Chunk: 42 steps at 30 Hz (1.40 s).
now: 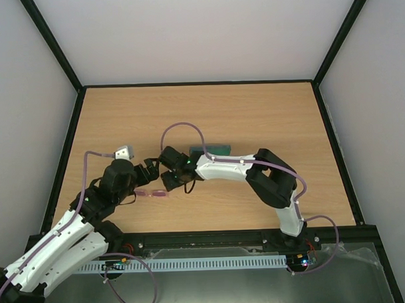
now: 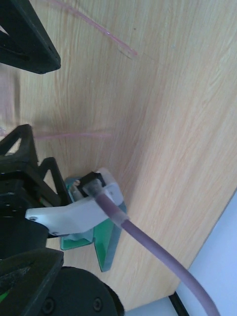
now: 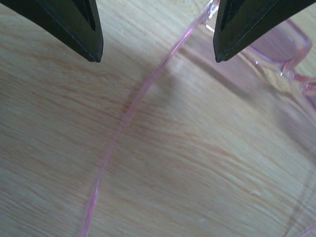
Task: Organize the sunglasses
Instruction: Pick up the sunglasses from the center of the board.
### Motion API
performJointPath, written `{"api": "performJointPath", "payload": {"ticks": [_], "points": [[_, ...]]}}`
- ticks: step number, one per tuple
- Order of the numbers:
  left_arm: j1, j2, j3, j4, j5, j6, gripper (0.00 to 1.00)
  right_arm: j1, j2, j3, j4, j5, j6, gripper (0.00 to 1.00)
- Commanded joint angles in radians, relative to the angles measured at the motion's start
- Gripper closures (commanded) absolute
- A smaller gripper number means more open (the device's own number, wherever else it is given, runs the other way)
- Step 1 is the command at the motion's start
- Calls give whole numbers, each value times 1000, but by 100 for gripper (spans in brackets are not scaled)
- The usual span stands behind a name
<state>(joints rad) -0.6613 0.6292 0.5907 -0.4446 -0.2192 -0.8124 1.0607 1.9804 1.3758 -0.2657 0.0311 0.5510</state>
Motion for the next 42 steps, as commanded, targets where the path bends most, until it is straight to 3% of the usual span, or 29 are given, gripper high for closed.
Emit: {"api": "performJointPath", "payload": {"ticks": [1, 8, 26, 42], "points": [[4, 0, 10, -19, 38, 12, 1, -1, 69, 92, -88, 44, 36, 38], [5, -6, 11, -14, 62, 25, 1, 5, 153, 154, -158, 124, 44, 47], [5, -99, 100, -64, 108, 49, 1, 4, 129, 161, -187, 170, 61, 98], [5, -90, 204, -140, 110, 83, 1, 4, -83, 166, -241, 282, 3, 99]]}}
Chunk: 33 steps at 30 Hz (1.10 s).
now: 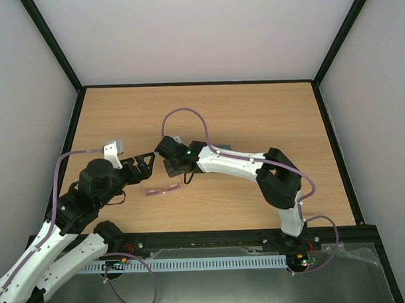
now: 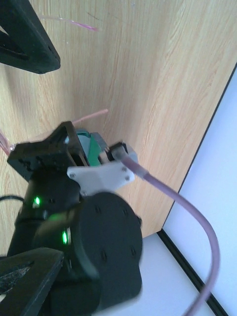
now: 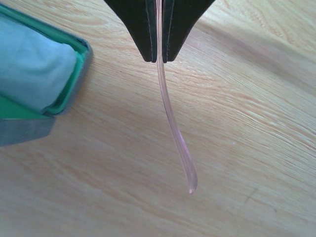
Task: Organize the sunglasses
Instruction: Pick up the sunglasses from the center of the board, then fold the sunglasses.
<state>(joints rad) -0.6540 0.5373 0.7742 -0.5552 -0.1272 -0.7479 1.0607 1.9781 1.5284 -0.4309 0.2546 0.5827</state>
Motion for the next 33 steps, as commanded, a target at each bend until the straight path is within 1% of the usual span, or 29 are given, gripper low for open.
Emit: {"api": "performJointPath", "payload": {"ticks": [1, 5, 8, 15, 19, 21, 23, 24, 27, 29, 30, 33], "points": [[-2, 2, 23, -26, 22, 18, 1, 4, -97, 1, -77, 64, -33, 99], [-3, 11, 25, -2, 29, 19, 1, 1, -184, -84, -83, 95, -53, 99], [-1, 46, 30, 20, 36, 26, 1, -23, -271, -187, -68, 105, -72, 99], [-1, 124, -10, 110, 56, 13, 1, -154, -539, -418, -25, 63, -112, 99], [-1, 196, -22, 160, 85, 10, 1, -225, -660, -492, -33, 47, -131, 99], [-1, 252, -30, 191, 106, 13, 3, -247, -708, -515, -40, 38, -139, 99], [-1, 299, -45, 226, 130, 13, 10, -261, -746, -533, -47, 35, -146, 99], [-2, 321, -54, 244, 141, 14, 17, -267, -763, -539, -51, 36, -148, 99], [-3, 377, -88, 296, 178, 12, 42, -279, -803, -560, -53, 32, -153, 99], [-7, 401, -107, 321, 194, 6, 60, -282, -817, -570, -46, 27, -152, 99], [-10, 413, -114, 333, 195, 2, 66, -282, -820, -573, -43, 23, -152, 98], [-26, 447, -116, 359, 194, 0, 78, -283, -814, -578, -37, 10, -151, 99]]}}
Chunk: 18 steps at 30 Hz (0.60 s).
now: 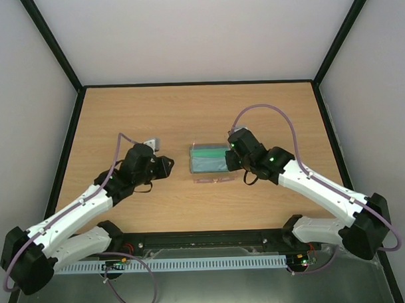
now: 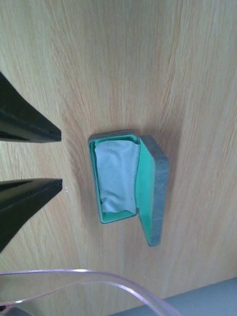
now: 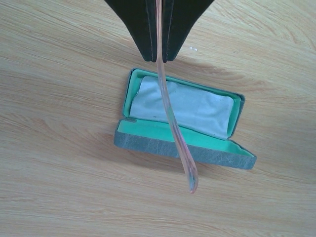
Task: Organize the sunglasses
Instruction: Fold the sunglasses.
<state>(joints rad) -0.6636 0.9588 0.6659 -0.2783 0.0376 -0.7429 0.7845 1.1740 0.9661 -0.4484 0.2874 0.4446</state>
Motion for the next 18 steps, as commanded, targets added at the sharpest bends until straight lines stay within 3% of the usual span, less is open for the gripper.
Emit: {"api": "performJointPath", "payload": {"ticks": [1, 18], "points": [[-19, 38, -4, 86, 30, -3, 79, -6, -10, -18, -16, -29, -14, 99], [-87, 213, 155, 130, 27, 31, 83, -6, 52, -30, -1, -98, -27, 99]]}}
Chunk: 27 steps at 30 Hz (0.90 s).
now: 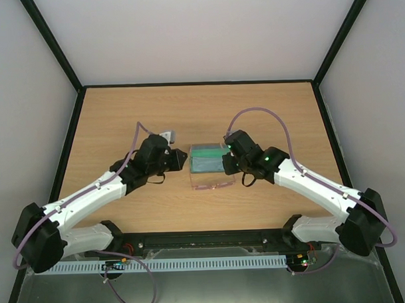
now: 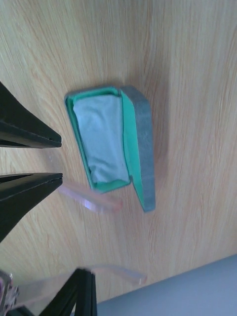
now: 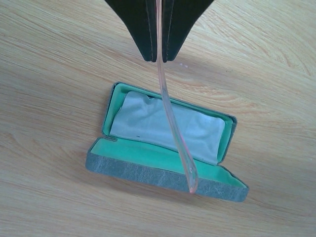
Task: Organize the sunglasses
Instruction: Fold the sunglasses.
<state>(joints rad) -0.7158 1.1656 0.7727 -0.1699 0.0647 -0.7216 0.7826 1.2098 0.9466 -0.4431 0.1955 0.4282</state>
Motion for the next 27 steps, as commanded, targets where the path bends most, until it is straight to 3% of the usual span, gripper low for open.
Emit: {"api": "performJointPath", "payload": {"ticks": [1, 9, 18, 21, 27], "points": [[-51, 13, 54, 24, -7, 7, 83, -4, 19, -10, -6, -5, -11, 99], [-164, 103, 82, 47, -39, -15, 87, -5, 17, -1, -7, 9, -8, 99], [-176, -95, 116, -113, -197, -12, 82, -4, 14, -14, -8, 15, -3, 99], [-171, -136, 120, -193, -263, -5, 74, -4, 11, -13, -9, 12, -3, 99], [-130, -107, 104, -316, -301, 30, 42, -4, 8, -15, -12, -6, -3, 98]]}}
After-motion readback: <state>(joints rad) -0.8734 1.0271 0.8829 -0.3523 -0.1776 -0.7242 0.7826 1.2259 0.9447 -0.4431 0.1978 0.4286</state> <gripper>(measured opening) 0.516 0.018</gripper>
